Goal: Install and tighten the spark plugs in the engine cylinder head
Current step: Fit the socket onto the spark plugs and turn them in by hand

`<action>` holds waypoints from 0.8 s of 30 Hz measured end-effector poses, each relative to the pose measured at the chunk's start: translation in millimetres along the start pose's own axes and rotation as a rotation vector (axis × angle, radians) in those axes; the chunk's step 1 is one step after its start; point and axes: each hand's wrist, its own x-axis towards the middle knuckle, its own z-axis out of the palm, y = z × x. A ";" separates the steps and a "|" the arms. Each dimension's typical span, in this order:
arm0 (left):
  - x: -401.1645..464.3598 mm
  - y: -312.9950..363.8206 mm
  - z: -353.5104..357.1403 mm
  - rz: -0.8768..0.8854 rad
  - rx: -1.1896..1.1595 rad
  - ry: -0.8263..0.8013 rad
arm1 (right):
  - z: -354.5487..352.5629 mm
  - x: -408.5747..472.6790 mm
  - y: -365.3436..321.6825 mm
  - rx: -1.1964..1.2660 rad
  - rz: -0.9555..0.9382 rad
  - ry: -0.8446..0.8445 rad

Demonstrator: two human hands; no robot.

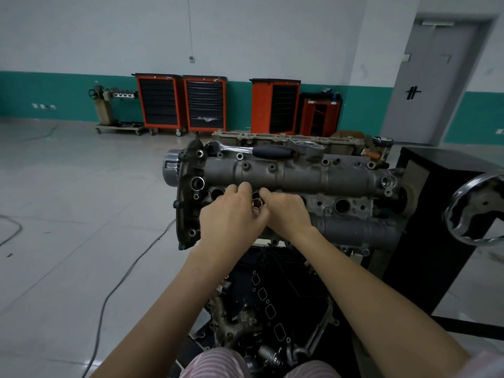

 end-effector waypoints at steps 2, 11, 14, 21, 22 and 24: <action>-0.5 1.0 -0.1 -0.069 -0.010 -0.023 | -3.1 -2.1 -1.5 -0.009 -0.046 0.116; -2.7 3.5 -2.4 -0.053 0.029 0.037 | -3.9 -2.9 -2.8 0.102 -0.017 0.102; -4.7 1.5 -4.5 -0.005 0.005 0.055 | -2.8 -0.2 -2.0 0.041 0.040 -0.029; -11.7 2.0 3.5 -0.087 -0.114 0.058 | -0.9 -3.6 -4.8 0.022 -0.052 0.172; -12.2 2.7 4.4 -0.106 -0.110 0.050 | 0.9 -3.9 -3.7 0.030 -0.058 0.187; -11.1 2.6 5.9 -0.126 -0.080 0.040 | 1.3 -4.3 -2.5 0.015 -0.064 0.188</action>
